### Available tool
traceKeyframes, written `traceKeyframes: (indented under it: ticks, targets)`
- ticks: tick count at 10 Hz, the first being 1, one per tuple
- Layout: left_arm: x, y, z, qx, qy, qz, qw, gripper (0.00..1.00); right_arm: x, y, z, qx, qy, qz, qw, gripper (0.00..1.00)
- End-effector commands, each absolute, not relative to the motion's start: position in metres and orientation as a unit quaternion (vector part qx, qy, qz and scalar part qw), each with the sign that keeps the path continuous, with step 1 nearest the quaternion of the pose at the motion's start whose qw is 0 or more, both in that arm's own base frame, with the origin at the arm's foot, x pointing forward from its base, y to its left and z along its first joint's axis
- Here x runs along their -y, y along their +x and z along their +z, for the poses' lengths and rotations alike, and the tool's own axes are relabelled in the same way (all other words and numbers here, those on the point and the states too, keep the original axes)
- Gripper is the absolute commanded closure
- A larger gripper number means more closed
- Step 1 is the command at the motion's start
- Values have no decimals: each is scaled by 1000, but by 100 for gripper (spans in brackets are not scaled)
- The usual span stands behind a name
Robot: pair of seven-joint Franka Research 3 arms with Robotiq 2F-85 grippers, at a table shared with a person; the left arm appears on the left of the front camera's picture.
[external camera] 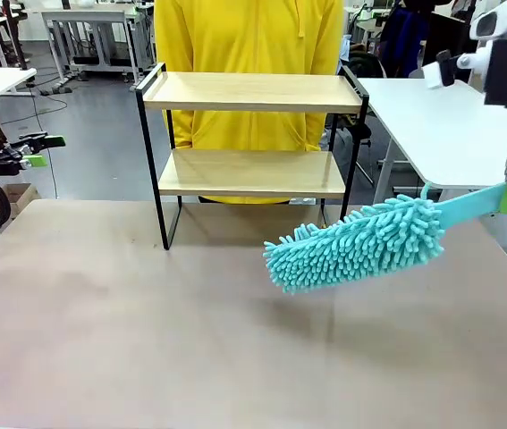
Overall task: Clean the shelf.
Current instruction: Clean the specific section of the Shelf indicated by the human with the Duster.
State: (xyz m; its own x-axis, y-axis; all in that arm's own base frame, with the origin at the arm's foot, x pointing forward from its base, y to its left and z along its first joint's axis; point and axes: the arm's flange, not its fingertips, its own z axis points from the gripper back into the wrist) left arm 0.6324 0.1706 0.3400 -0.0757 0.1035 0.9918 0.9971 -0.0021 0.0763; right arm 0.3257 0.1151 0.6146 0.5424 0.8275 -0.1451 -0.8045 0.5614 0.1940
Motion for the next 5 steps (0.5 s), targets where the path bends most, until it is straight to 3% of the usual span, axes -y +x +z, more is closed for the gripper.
traceKeyframes:
  ticks: [1,5]
  targets:
    - [-170,631,343,543,-505,-494,455,0,-119,329,610,-116,50,461,878,87]
    - [-170,631,343,543,-505,-494,455,0,-119,329,610,-116,50,461,878,87]
